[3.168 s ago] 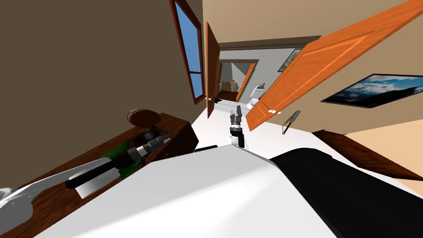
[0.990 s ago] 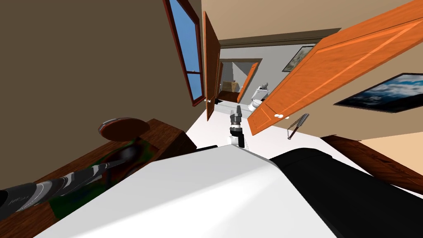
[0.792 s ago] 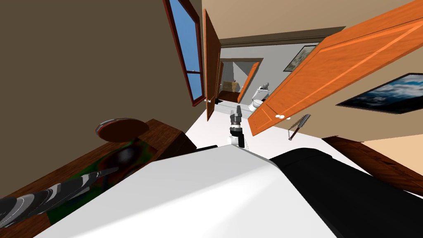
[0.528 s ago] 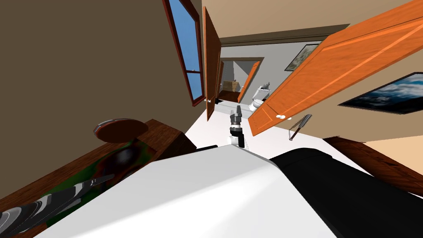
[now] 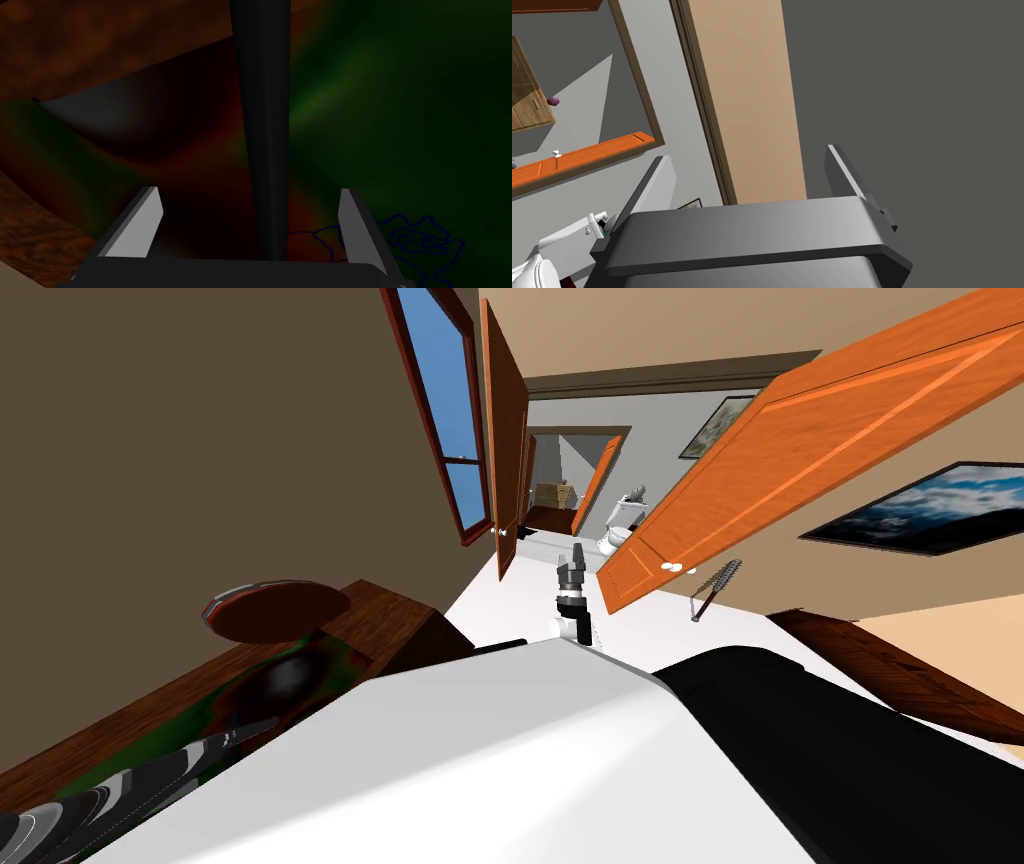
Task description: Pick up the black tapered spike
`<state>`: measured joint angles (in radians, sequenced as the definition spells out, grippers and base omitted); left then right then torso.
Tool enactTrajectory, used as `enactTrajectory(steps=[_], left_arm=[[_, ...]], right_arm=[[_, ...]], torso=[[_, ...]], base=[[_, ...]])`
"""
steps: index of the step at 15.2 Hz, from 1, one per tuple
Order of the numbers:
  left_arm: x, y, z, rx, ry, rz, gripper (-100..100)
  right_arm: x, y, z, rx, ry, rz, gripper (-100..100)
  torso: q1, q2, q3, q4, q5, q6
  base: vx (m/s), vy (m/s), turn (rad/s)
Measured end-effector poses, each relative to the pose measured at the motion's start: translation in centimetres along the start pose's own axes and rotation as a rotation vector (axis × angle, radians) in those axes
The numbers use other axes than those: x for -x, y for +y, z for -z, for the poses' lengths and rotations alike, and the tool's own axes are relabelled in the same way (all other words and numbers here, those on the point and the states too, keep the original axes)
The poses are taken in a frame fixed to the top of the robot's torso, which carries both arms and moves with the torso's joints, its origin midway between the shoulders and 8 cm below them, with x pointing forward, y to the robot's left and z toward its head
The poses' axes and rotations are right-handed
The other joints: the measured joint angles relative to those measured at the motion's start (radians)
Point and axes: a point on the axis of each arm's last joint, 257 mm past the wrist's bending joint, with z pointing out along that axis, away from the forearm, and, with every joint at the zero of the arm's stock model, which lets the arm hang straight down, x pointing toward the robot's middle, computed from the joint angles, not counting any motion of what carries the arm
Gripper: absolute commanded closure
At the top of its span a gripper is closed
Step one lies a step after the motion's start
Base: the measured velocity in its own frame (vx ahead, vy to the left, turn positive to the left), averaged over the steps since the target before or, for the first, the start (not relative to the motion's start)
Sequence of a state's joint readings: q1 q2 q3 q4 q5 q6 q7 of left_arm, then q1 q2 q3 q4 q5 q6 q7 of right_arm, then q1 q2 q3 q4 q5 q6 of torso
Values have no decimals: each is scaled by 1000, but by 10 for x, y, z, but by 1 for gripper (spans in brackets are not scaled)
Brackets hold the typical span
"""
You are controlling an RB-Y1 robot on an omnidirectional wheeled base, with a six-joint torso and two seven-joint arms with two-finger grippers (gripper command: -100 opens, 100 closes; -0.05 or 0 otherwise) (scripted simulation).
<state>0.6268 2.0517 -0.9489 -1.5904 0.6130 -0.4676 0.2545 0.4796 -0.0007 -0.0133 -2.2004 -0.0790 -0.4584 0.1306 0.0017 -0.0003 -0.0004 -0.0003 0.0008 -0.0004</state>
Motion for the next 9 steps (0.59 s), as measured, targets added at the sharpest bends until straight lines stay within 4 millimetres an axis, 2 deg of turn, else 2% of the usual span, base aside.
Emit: enactTrajectory(steps=[5, 9], left_arm=[[0, 1, 0, 2, 0, 1, 100], [7, -10, 13, -2, 4, -17, 100]], right_arm=[[0, 0, 0, 0, 0, 0, 0], [0, 0, 0, 0, 0, 0, 0]], torso=[[1, -1, 0, 0, 1, 1], [1, 0, 0, 0, 0, 0]], base=[[-1, 2, 19], [-1, 9, 86]])
